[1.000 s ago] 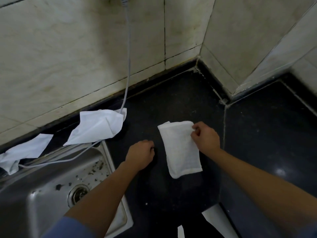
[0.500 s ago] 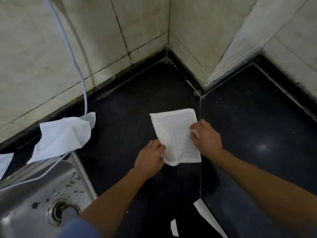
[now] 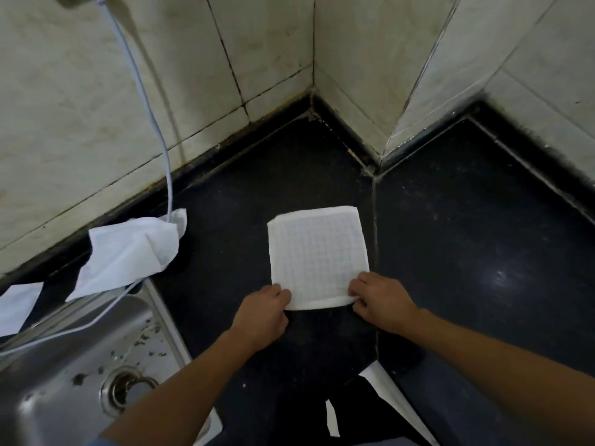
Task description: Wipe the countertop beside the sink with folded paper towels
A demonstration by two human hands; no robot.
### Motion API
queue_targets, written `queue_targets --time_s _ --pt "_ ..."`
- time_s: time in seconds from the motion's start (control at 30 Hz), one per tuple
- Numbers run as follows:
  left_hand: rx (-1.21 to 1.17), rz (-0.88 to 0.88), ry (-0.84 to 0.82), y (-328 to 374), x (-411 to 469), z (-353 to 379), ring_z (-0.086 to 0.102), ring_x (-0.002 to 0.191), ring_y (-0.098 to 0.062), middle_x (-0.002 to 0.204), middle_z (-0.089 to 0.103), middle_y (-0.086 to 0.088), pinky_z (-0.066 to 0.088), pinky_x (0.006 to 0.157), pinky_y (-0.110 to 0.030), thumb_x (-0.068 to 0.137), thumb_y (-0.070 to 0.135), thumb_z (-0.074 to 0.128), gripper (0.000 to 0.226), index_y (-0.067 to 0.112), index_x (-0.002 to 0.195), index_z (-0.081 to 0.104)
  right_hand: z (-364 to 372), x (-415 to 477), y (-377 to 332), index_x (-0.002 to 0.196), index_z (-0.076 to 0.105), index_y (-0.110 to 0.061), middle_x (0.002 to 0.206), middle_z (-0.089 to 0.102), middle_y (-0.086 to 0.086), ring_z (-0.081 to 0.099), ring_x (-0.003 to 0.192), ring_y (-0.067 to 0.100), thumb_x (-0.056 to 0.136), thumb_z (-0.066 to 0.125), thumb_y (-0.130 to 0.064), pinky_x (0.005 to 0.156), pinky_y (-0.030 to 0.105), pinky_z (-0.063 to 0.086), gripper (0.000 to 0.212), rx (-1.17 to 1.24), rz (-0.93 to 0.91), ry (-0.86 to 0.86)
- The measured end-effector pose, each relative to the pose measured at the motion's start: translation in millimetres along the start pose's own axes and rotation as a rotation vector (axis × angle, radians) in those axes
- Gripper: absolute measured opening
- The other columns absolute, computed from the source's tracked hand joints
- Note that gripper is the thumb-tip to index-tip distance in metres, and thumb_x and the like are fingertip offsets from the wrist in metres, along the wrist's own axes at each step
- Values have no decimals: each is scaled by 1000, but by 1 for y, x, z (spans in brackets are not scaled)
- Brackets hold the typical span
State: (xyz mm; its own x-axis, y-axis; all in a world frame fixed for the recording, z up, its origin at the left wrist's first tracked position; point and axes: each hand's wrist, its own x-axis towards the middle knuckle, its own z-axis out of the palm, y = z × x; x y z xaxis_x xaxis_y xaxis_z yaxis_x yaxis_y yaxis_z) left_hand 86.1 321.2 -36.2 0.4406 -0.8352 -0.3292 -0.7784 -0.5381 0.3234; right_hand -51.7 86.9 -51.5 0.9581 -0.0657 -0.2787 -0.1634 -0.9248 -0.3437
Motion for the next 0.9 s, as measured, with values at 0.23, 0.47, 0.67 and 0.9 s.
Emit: queue_targets --time_s 0.23,0.47,0.67,0.9 --pt "-107 -182 -137 7 -12 -5 57 101 -17 109 57 1 46 82 -29 95 41 47 33 17 112 62 -21 12 -13 117 59 -24 114 59 -3 57 103 16 90 49 -37 79 28 44 32 -58 64 -205" --pt "129 -205 -163 -14 19 -13 18 142 -24 156 16 -8 25 113 -42 93 39 49 60 21 147 29 -27 58 -1 146 35 -23 158 19 4 22 143 22 95 46 -31 105 41 36 52 -192 5 -154" --pt "151 -316 -135 -17 14 -10 16 143 -28 155 15 -10 23 114 -44 93 38 51 59 19 145 30 -36 62 6 145 35 -20 157 21 6 22 142 23 95 46 -36 108 44 30 54 -249 78 -158" --pt "-12 6 14 37 -14 24 56 94 -24 101 56 -5 42 79 -34 87 22 55 18 13 102 61 -5 -9 -19 74 62 -17 68 58 1 58 61 21 35 83 -24 41 29 38 45 -359 -155 -223"
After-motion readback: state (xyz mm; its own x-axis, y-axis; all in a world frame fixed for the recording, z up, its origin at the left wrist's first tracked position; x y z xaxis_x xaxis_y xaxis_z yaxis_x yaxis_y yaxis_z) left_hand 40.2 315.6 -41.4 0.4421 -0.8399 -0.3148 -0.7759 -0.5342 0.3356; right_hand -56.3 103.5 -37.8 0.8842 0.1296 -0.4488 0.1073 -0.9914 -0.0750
